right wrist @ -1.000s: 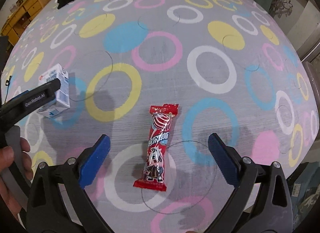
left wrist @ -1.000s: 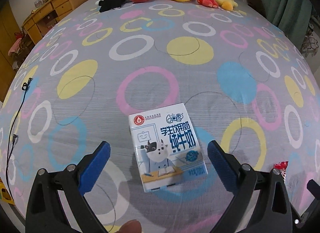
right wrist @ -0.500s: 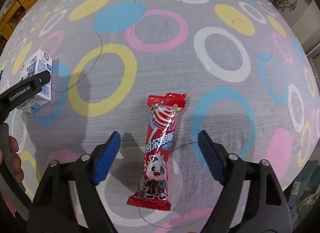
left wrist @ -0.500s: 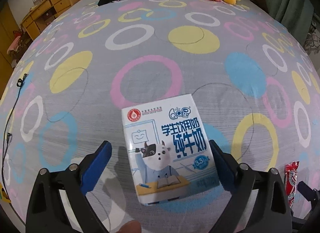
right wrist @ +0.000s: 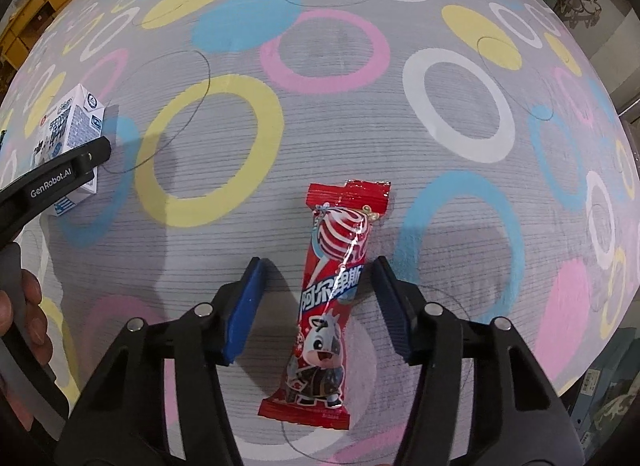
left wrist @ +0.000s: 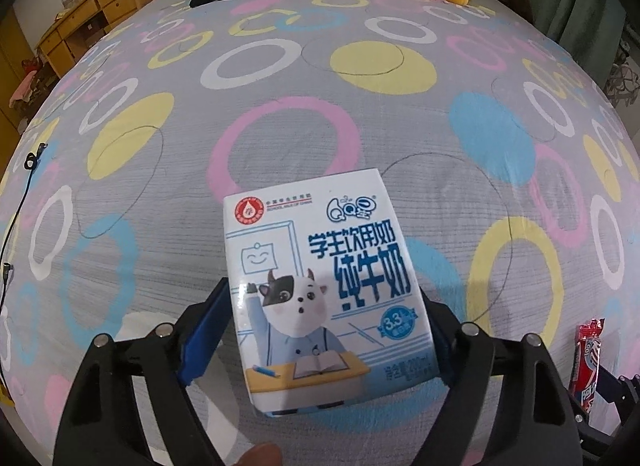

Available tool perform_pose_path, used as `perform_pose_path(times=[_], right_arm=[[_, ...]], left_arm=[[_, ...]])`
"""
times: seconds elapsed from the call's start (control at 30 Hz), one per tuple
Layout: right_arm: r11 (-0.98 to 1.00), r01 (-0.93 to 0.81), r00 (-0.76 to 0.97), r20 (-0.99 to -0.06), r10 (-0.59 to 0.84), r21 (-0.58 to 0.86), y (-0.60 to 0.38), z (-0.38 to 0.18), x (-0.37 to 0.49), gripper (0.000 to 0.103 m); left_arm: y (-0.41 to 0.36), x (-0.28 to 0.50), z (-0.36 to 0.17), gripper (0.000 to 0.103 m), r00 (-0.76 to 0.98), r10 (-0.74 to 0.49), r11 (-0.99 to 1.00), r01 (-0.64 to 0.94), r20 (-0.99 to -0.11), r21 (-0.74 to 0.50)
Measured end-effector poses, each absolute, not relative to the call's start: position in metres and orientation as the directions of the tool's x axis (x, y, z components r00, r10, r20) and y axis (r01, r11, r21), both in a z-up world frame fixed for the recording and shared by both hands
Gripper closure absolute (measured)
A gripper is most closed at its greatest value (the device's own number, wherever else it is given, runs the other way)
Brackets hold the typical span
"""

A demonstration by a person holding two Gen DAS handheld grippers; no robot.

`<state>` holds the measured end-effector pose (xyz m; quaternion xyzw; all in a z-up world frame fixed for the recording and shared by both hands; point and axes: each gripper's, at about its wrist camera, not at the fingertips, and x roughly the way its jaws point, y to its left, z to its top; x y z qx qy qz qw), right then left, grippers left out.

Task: Collect trash
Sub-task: 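Grasp the white milk carton with the left tool while the right tool grasps the red lollipop wrapper, then lift the carton and wrapper and carry both to the trash bag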

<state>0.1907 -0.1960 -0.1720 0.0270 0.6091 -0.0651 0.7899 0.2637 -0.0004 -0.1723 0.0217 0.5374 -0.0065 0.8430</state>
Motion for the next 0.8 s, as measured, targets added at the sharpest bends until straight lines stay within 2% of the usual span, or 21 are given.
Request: perform_pose_path(times=[0.1, 0.23, 0.57, 0.63, 0.8], right_arm=[[0.991, 0.127, 0.252, -0.965, -0.074, -0.043, -0.193, -0.172, 0.190, 0.051], [0.992, 0.125, 0.254, -0.965, -0.066, -0.035, -0.185, -0.174, 0.190, 0.059], [0.993, 0.107, 0.261, -0.963, -0.068, -0.041, -0.174, -0.174, 0.189, 0.077], [0.994, 0.102, 0.261, -0.963, -0.068, -0.043, -0.174, -0.174, 0.190, 0.082], [0.994, 0.094, 0.263, -0.962, -0.071, -0.048, -0.171, -0.177, 0.191, 0.087]], left_arm=[[-0.001, 0.262, -0.172, 0.023, 0.430, 0.008, 0.999, 0.036, -0.903, 0.026], [0.001, 0.261, -0.170, 0.032, 0.442, 0.005, 0.999, 0.032, -0.897, 0.021], [0.007, 0.258, -0.168, 0.039, 0.450, -0.013, 0.999, 0.036, -0.893, 0.004], [0.008, 0.258, -0.167, 0.039, 0.450, -0.015, 0.999, 0.035, -0.893, 0.000], [0.008, 0.257, -0.165, 0.040, 0.448, -0.016, 0.999, 0.036, -0.894, 0.000]])
